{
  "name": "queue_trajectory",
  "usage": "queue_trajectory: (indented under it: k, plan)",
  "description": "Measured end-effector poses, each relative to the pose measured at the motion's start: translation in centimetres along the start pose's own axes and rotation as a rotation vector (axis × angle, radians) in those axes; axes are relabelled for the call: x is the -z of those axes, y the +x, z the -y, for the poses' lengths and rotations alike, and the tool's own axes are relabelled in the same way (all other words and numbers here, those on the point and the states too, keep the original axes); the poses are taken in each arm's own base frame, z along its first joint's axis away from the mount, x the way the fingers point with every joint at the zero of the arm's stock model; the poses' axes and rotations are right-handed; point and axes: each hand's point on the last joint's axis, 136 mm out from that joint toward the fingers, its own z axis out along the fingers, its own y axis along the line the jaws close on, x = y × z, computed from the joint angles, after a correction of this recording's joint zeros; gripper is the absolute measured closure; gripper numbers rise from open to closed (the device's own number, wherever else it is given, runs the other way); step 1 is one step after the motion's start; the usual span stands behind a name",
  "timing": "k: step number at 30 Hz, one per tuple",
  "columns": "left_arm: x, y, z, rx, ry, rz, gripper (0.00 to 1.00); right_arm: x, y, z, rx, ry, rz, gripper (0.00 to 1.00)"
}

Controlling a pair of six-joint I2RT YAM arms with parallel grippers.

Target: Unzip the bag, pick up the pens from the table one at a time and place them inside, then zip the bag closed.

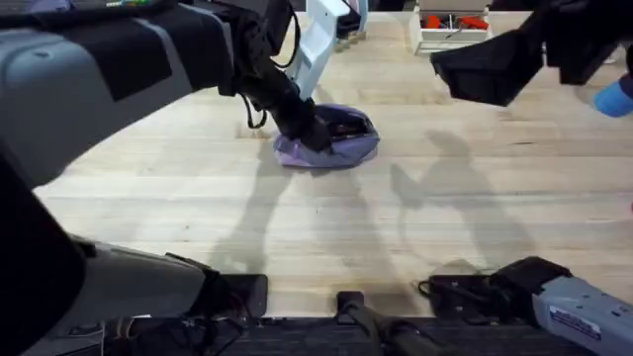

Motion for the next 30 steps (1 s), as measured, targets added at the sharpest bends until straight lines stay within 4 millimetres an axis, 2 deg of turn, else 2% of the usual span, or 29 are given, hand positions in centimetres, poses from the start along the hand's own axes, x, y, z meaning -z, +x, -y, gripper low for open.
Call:
queue_trajectory:
  k: [1, 2, 9, 12, 17, 21, 26, 30]
  plan:
    - [0.0, 0.1, 0.1, -0.004, 0.002, -0.008, 0.030, 0.0, 0.0, 0.0, 0.000, 0.000, 0.000, 0.005]
    - [0.0, 0.2, 0.1, -0.006, -0.001, -0.009, 0.013, 0.0, 0.0, 0.0, 0.000, 0.000, 0.000, 0.005]
    - [0.0, 0.1, 0.0, -0.005, -0.006, -0.009, 0.007, 0.0, 0.0, 0.0, 0.000, 0.000, 0.000, 0.005]
    - [1.1, -0.7, -0.4, 0.001, -0.035, 0.005, 0.005, 0.0, 0.0, 0.0, 0.000, 0.000, 0.000, 0.005]
    - [4.7, -1.7, -0.4, -0.011, -0.115, 0.055, 0.005, 0.0, 0.0, 0.0, 0.000, 0.000, 0.000, 0.005]
    - [7.9, -1.8, -1.4, -0.015, -0.198, 0.104, 0.006, 0.0, 0.0, 0.0, 0.000, 0.000, 0.000, 0.005]
    - [10.6, -0.4, -3.5, 0.044, -0.268, 0.132, 0.006, 0.0, 0.0, 0.0, 0.000, 0.000, 0.000, 0.005]
    - [12.0, 1.1, -3.9, 0.058, -0.249, 0.156, 0.006, -0.1, 0.0, 0.0, -0.001, -0.001, -0.002, 0.005]
